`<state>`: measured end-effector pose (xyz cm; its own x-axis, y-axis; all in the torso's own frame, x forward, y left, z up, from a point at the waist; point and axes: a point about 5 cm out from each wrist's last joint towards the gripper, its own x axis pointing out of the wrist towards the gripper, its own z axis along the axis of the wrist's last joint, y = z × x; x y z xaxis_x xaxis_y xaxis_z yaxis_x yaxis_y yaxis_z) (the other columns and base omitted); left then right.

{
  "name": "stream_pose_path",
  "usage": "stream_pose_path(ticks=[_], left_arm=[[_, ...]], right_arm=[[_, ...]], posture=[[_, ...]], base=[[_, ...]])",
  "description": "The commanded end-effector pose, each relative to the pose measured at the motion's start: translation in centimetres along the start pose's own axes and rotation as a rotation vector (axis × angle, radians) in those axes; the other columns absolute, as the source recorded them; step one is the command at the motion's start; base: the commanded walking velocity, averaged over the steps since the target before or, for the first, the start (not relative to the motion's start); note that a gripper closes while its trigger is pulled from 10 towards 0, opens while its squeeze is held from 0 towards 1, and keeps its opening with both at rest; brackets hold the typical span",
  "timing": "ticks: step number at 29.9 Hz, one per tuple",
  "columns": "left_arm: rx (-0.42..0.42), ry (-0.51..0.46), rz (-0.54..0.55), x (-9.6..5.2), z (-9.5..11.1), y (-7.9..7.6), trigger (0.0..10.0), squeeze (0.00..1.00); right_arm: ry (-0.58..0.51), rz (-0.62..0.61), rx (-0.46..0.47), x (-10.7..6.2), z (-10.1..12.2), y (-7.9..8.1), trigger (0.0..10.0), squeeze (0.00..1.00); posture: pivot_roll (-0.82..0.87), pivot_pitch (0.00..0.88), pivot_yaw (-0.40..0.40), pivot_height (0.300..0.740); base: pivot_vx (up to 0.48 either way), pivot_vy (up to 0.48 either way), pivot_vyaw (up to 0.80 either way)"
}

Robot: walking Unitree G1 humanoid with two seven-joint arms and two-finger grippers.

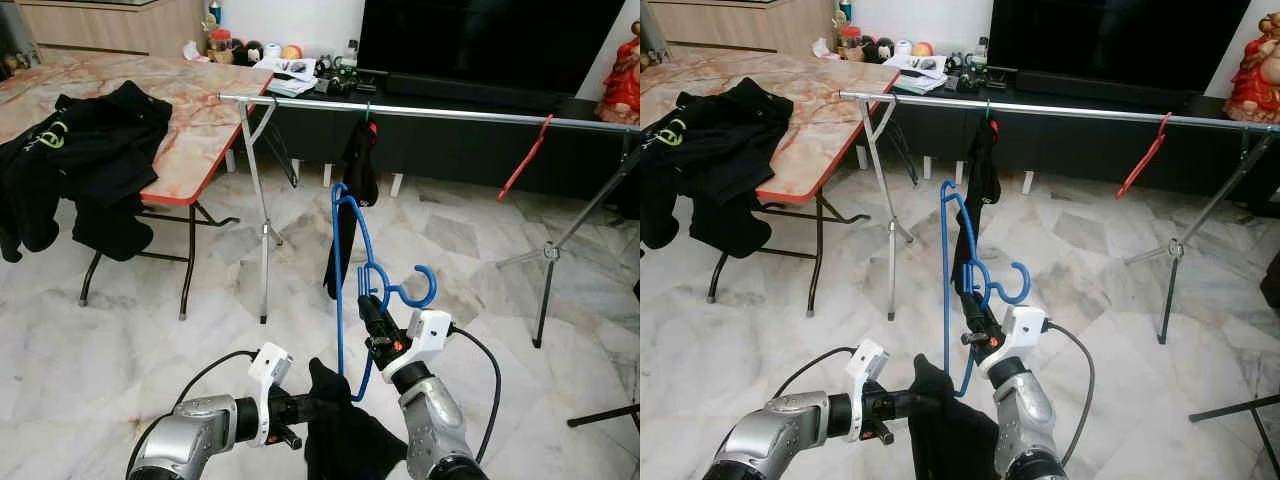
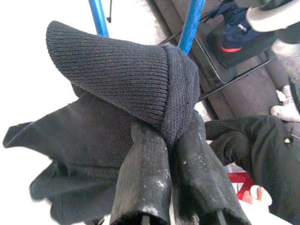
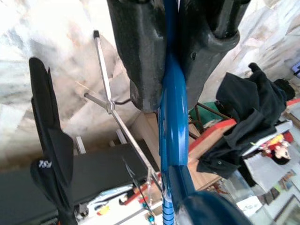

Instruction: Hang hanger

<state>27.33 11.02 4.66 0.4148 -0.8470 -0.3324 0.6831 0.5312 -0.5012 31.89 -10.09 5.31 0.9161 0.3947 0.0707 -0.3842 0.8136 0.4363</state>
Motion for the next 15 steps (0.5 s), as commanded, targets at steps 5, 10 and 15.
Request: stream_pose_path(ticks=[5, 10, 15], left_arm=[[0.007, -0.011, -0.018, -0.2, -0.3, 0.2, 10.0, 0.0], [0.011, -0.01, -0.01, -0.3, -0.6, 0.5, 10.0, 0.0], [0.018, -0.012, -0.011, -0.4, -0.1, 0.3, 10.0, 0.0]], right_arm=[[0.088, -0.07, 0.052, -0.2, -0.9, -0.6, 10.0, 0.0], [0.226, -0.162, 0.059, -0.8, -2.0, -1.7, 10.0, 0.0], [0.452, -0.32, 0.101, -2.0, -3.8, -2.8, 10.0, 0.0]], posture=[[0.14, 0.052, -0.047, 0.74], [0.14, 0.053, -0.048, 0.74], [0.14, 0.051, -0.048, 0.74]], base=[[0.0, 0.0, 0.0], [0.0, 0.0, 0.0], [0.0, 0.0, 0.0]])
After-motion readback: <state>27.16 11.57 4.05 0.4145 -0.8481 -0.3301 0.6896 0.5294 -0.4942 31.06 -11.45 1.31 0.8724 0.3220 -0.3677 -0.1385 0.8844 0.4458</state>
